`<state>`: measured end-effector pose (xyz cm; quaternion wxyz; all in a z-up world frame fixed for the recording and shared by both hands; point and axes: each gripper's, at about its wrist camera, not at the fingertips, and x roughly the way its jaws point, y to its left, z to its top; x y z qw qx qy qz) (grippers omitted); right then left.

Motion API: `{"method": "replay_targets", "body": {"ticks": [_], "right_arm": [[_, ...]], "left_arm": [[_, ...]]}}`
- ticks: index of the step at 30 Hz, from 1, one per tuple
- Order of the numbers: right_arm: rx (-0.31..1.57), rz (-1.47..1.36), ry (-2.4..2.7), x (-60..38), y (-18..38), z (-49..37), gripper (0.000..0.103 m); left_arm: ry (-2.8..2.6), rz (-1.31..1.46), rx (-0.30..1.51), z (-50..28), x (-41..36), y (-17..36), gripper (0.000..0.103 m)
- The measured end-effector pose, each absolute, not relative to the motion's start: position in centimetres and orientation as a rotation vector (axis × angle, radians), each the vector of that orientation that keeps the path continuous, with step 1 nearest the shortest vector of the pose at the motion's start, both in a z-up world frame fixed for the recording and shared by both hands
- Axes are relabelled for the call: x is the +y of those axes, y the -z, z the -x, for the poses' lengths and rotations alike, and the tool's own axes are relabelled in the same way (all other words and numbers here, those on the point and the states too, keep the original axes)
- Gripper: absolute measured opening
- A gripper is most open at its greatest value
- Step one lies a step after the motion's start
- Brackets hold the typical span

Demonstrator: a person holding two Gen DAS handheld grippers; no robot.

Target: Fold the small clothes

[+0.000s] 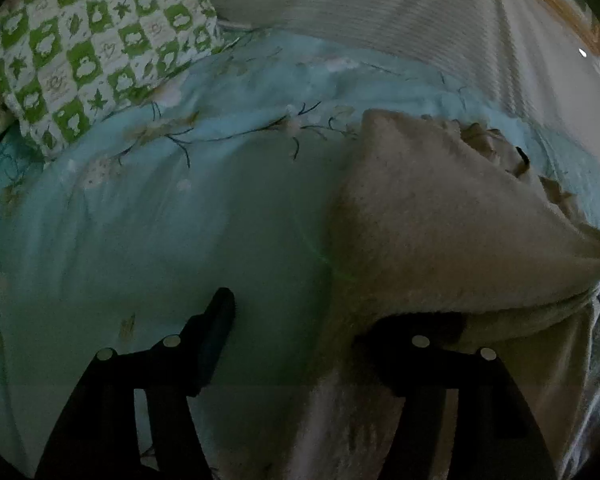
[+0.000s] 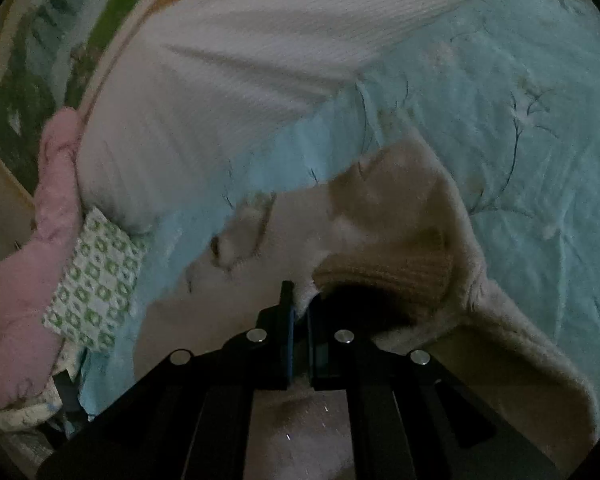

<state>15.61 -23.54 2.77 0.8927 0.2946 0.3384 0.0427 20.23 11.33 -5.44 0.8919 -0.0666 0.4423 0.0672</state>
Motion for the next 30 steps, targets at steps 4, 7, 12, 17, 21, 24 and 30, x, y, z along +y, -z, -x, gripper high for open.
{"method": "replay_targets", "body": {"ticks": [4,7,12,17,21,24,30], "right_arm": [[0.872,-0.644,-0.041,-24.7,-0.3,-15.0,0.010],[0.880,-0.641,-0.017,-25.1,-1.3,-12.6,0.014],[0.829,-0.562,-0.189,-21.7,-6.7,-12.6,0.028],[0.928,-0.412,-0.459,-10.6,-9.1,-20.8,0.084],[1.060,-0.384,-0.627,-5.3,-7.4,-27.5,0.084],[1.177,-0.268,-0.572,-2.9,-5.2,-32.4,0.084],[1.463,-0.363,-0.782,1.0,0.4,-36.1,0.084]], "left_arm": [[-0.137,0.145,0.919,-20.0,11.5,5.4,0.066],[-0.126,0.149,0.914,-19.6,11.8,5.4,0.066],[-0.121,0.198,0.887,-19.1,12.3,5.7,0.067],[-0.120,0.209,0.868,-18.8,12.3,5.8,0.068],[-0.107,0.239,0.862,-18.8,12.6,6.0,0.068],[-0.096,0.255,0.847,-18.5,12.7,6.0,0.069],[-0.059,0.316,0.826,-18.3,13.4,6.2,0.072]]}}
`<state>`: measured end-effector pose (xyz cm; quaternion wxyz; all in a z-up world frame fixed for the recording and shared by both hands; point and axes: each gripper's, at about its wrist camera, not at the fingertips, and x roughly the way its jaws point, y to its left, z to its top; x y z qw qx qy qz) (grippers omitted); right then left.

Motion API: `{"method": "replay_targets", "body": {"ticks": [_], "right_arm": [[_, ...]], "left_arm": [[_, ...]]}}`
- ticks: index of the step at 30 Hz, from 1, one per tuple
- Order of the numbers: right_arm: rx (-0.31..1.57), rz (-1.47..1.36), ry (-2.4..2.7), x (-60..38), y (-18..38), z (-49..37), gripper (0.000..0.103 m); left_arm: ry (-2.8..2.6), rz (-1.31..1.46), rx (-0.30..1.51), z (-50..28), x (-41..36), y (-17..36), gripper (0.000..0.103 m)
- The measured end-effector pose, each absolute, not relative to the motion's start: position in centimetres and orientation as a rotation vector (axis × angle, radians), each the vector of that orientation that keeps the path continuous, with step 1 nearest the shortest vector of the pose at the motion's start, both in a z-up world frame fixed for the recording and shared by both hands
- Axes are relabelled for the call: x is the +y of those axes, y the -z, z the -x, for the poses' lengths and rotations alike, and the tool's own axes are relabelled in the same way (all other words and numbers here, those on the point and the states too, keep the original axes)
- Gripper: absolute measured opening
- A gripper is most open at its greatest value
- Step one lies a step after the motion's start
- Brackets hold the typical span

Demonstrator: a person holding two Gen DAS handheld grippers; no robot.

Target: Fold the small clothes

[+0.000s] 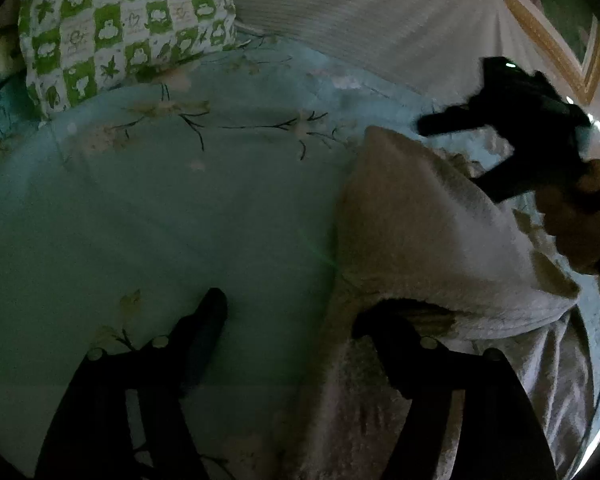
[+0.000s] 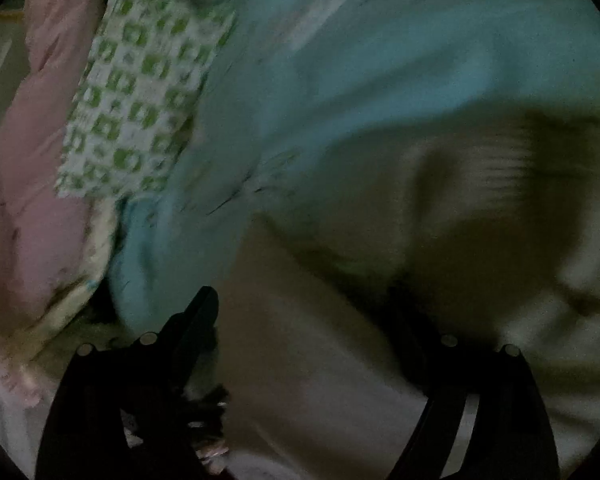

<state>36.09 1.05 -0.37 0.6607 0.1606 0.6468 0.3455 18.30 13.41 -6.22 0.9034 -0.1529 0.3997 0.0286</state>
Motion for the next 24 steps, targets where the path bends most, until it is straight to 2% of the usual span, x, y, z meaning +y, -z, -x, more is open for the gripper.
{"method": "replay_targets", "body": {"ticks": [7,15,20,24], "right_arm": [[1.475,-0.474,-0.996,6.8,3.2,-37.7,0.084],[1.193,-0.654,-0.995,8.8,1.8,-39.7,0.084],[1.035,-0.708,-0.924,5.4,-1.7,-38.5,0.084],[1.007,-0.603,-0.842,1.1,-4.9,-35.4,0.084]], "left_arm": [[-0.044,0.331,0.820,-18.2,13.5,6.2,0.075],[-0.041,0.334,0.821,-18.1,13.7,6.1,0.077],[-0.016,0.382,0.810,-17.7,14.5,6.0,0.077],[0.005,0.398,0.821,-17.5,14.7,5.5,0.077]]}}
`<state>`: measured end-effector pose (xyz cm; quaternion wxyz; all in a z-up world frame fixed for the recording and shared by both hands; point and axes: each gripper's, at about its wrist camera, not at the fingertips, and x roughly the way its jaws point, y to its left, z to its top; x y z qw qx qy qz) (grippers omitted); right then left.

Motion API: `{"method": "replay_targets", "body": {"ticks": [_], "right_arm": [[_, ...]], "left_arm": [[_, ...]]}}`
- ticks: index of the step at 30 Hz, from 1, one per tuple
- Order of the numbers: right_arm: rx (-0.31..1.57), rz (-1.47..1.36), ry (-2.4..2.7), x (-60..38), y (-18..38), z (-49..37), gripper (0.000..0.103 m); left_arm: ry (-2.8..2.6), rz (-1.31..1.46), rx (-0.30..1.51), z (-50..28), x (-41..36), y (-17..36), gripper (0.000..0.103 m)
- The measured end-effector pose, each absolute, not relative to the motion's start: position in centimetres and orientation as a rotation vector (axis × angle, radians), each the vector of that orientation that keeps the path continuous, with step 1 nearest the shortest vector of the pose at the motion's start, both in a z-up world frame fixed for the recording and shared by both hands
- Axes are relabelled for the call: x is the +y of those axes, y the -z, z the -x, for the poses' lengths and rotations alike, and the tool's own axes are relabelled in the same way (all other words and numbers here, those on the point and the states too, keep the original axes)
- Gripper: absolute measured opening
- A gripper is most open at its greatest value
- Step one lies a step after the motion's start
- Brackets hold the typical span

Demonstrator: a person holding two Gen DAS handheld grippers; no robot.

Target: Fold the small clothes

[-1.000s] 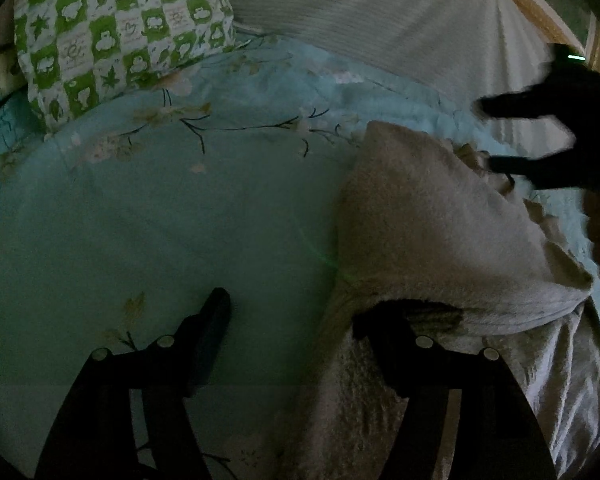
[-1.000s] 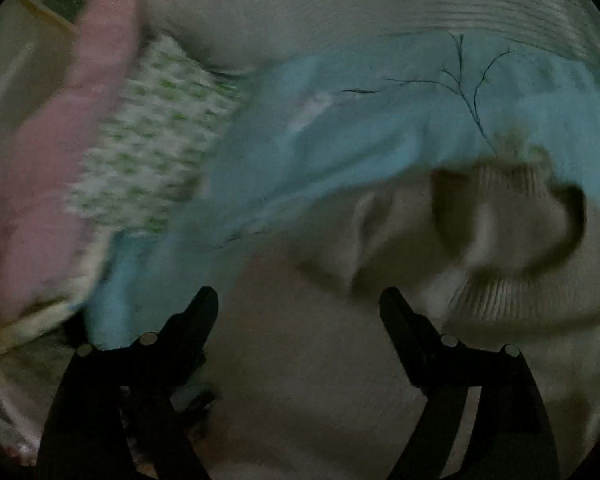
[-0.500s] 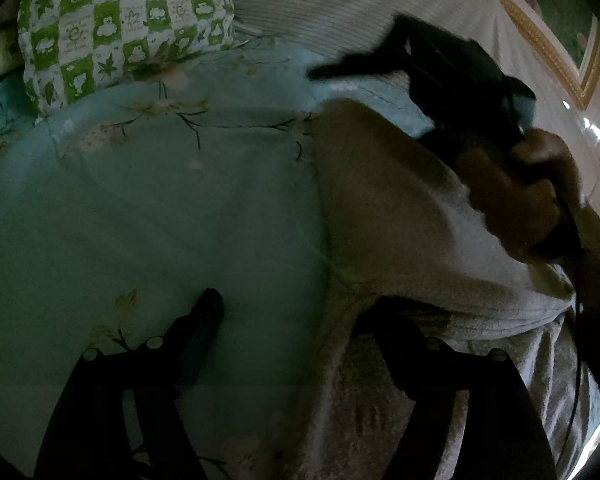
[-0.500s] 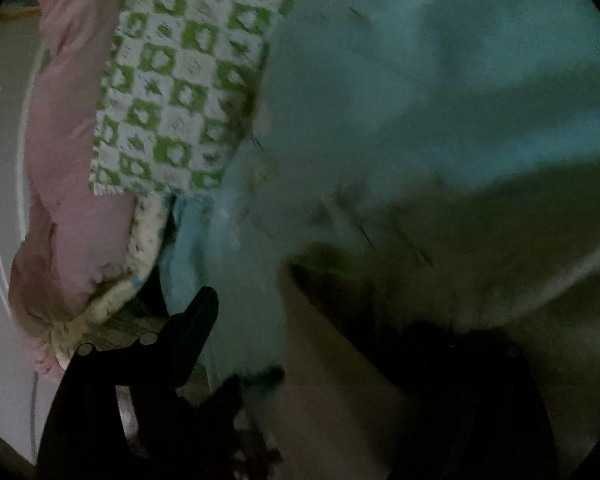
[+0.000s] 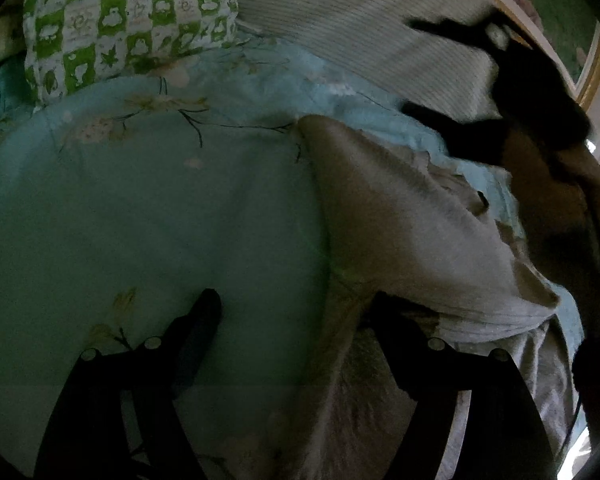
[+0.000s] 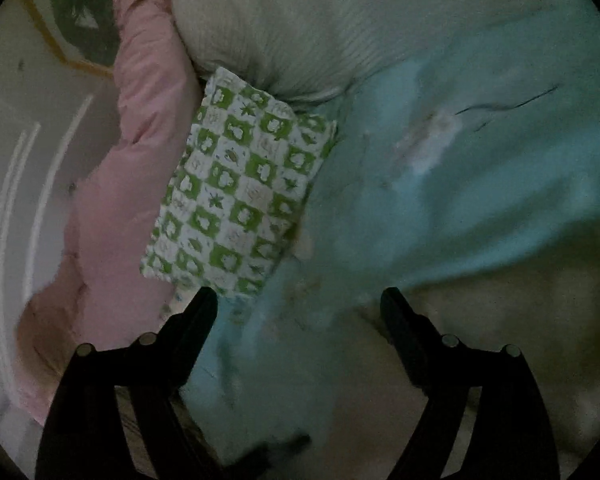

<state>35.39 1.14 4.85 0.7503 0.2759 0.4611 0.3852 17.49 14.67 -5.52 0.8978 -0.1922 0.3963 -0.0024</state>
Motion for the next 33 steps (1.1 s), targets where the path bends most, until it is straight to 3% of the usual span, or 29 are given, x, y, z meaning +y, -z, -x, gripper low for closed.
{"method": "replay_targets", "body": {"ticks": [12,17,21,24,26,27,28,33], "right_arm": [[0.846,-0.498,-0.267,-21.9,-6.4,-17.9,0.084],[0.841,-0.528,-0.086,-28.6,-5.5,-14.5,0.083],[0.872,-0.467,-0.090,-28.2,-4.8,-14.7,0.068],[0.896,-0.412,-0.122,-27.3,-4.4,-16.3,0.066],[0.934,-0.372,-0.125,-26.3,-3.7,-17.6,0.041],[0.949,-0.357,-0.130,-26.0,-3.4,-17.9,0.019],[0.940,-0.353,-0.144,-25.5,-3.5,-17.8,0.014],[0.868,-0.368,-0.094,-26.9,-4.5,-17.0,0.014]], "left_arm": [[0.164,0.531,0.872,-18.9,16.1,3.6,0.080],[0.140,0.529,0.918,-22.0,16.1,3.9,0.080],[0.110,0.530,0.960,-24.2,16.3,4.9,0.080],[0.092,0.511,0.965,-24.9,16.1,5.1,0.081],[0.078,0.485,0.971,-25.3,15.7,5.0,0.081],[0.070,0.470,0.975,-25.5,15.5,5.0,0.081],[0.064,0.454,0.978,-25.6,15.4,5.0,0.081],[0.007,0.301,0.993,-25.8,13.4,5.2,0.082]]}}
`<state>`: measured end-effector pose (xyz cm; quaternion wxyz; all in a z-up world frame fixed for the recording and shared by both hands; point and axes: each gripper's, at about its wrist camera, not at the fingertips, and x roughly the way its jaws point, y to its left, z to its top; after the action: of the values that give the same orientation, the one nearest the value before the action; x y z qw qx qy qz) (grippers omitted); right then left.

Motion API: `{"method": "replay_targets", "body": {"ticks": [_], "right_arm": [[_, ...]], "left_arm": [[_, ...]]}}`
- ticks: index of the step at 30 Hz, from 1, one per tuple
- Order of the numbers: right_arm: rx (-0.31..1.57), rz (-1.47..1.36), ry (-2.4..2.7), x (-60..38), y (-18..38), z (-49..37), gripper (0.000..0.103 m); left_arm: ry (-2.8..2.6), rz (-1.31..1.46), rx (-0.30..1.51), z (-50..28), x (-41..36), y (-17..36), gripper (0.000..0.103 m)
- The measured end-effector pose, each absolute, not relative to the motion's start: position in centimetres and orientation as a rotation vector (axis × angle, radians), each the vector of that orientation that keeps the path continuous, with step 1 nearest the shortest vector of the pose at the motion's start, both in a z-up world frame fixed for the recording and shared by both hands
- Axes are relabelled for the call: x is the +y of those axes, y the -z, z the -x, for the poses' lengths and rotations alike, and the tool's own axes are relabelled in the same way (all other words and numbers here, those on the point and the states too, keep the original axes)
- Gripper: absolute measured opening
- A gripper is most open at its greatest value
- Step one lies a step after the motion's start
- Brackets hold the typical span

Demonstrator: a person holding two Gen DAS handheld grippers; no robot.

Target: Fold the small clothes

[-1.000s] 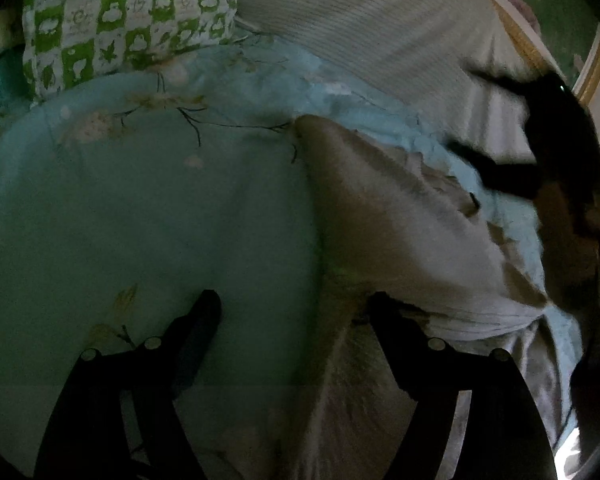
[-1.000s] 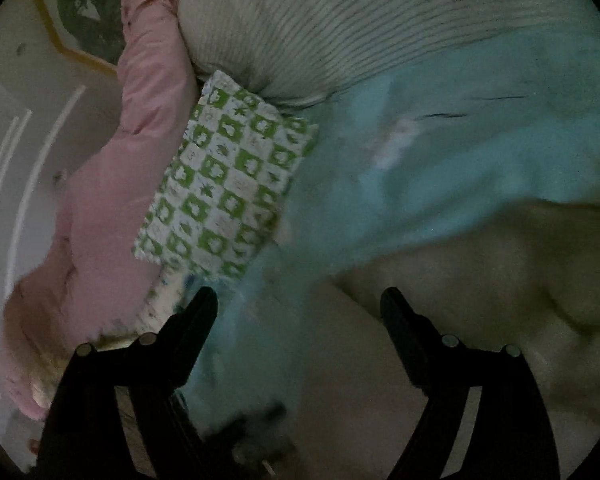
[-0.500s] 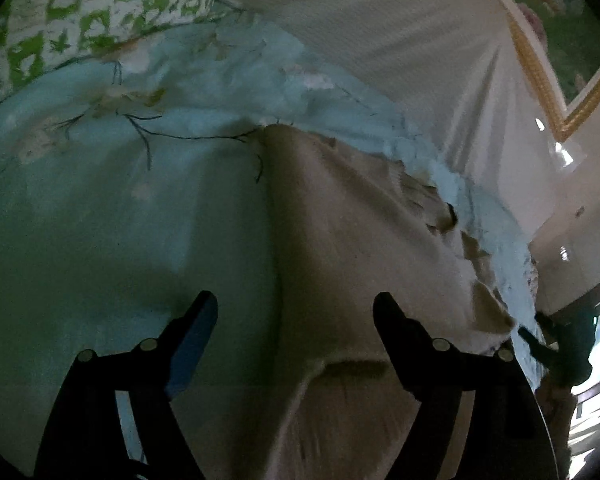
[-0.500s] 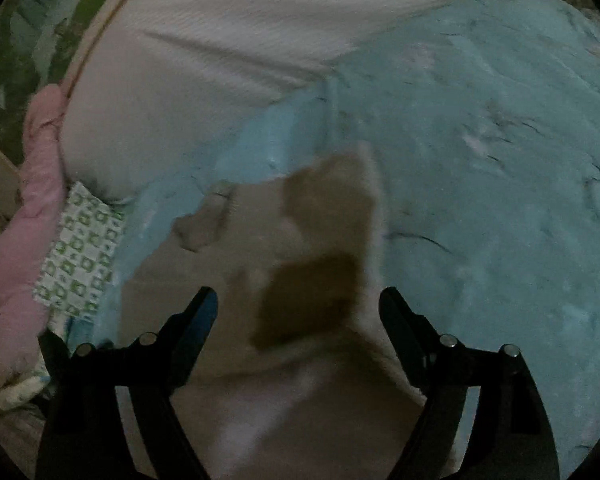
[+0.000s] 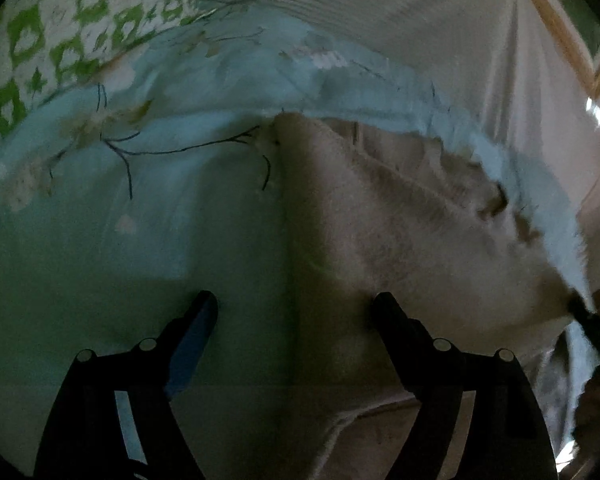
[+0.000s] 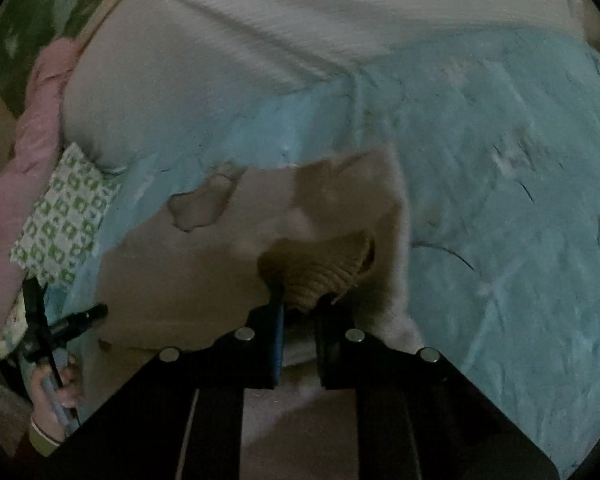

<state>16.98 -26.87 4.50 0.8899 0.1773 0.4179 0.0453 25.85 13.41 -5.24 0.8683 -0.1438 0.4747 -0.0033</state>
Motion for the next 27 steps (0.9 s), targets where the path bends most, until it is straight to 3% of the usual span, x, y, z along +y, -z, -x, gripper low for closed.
{"method": "replay_targets", "body": {"ticks": [4,7,11,16,27], "right_arm": [[0.958,-0.318,-0.064,-26.8,-2.0,-16.9,0.024],[0.910,-0.297,-0.025,-27.2,-3.6,-15.2,0.033],[0.858,-0.273,-0.001,-28.0,-6.0,-12.0,0.035],[0.842,-0.290,-0.026,-29.7,-6.9,-7.0,0.050],[0.879,-0.323,-0.030,-31.1,-5.2,0.9,0.056]], "left_arm": [[-0.030,0.215,0.997,-25.8,12.4,5.2,0.082],[-0.033,0.191,1.005,-24.8,12.5,4.9,0.082],[-0.027,0.171,1.008,-21.8,12.5,4.2,0.082],[0.009,0.179,1.017,-15.9,12.1,3.9,0.081],[0.063,0.275,1.024,-2.7,11.5,4.3,0.081]]}}
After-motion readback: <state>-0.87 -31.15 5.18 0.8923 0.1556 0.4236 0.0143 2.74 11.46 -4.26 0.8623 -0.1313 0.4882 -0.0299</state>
